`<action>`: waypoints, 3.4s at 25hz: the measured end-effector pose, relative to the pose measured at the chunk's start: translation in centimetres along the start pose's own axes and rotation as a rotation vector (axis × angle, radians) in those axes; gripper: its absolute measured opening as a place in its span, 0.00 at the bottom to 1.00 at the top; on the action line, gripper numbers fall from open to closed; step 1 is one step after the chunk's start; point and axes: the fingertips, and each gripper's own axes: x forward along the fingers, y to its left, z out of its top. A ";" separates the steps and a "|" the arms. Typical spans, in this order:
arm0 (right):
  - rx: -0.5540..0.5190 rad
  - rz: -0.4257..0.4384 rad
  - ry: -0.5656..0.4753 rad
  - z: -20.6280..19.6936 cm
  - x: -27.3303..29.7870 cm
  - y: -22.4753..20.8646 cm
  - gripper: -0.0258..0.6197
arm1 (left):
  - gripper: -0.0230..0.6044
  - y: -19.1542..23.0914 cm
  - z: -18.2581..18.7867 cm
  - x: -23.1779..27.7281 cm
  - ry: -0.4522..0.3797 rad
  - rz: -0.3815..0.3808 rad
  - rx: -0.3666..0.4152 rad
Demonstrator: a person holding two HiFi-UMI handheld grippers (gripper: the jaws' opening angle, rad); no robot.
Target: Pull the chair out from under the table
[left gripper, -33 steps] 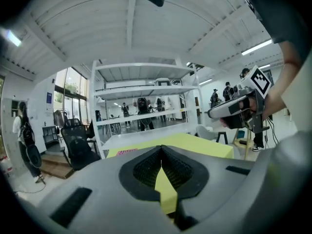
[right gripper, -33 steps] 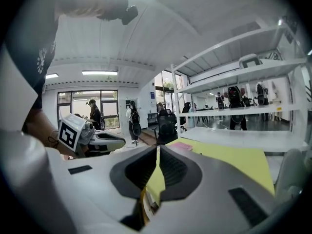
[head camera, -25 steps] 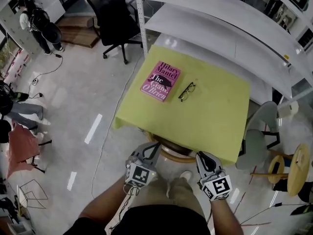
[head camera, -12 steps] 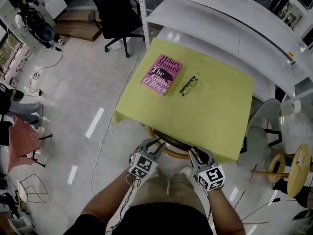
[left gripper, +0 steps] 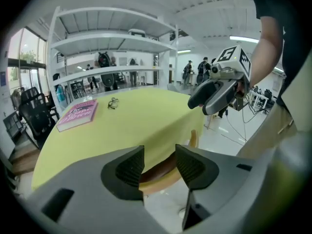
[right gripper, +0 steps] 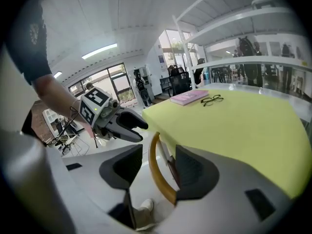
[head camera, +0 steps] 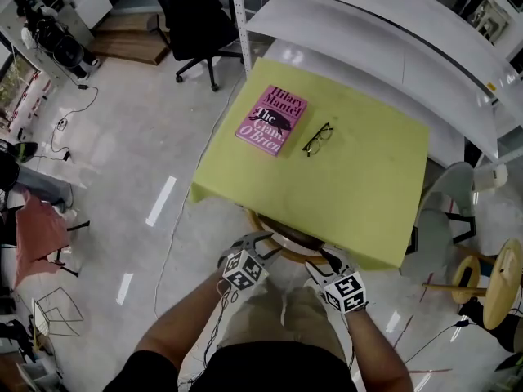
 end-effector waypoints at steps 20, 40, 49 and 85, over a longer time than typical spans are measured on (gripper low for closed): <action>-0.276 0.103 0.408 -11.5 5.8 -0.2 0.37 | 0.36 -2.2 -9.2 7.0 0.296 -0.161 0.408; -0.502 0.107 0.666 -16.5 9.2 -2.3 0.33 | 0.39 -2.1 -11.9 8.8 0.397 -0.367 0.561; -0.496 0.122 0.723 -17.1 9.0 -1.8 0.32 | 0.38 -2.4 -11.6 8.0 0.518 -0.432 0.540; -0.686 0.213 0.731 -27.3 -1.5 7.2 0.32 | 0.32 -21.1 -16.4 2.8 0.525 -0.377 0.462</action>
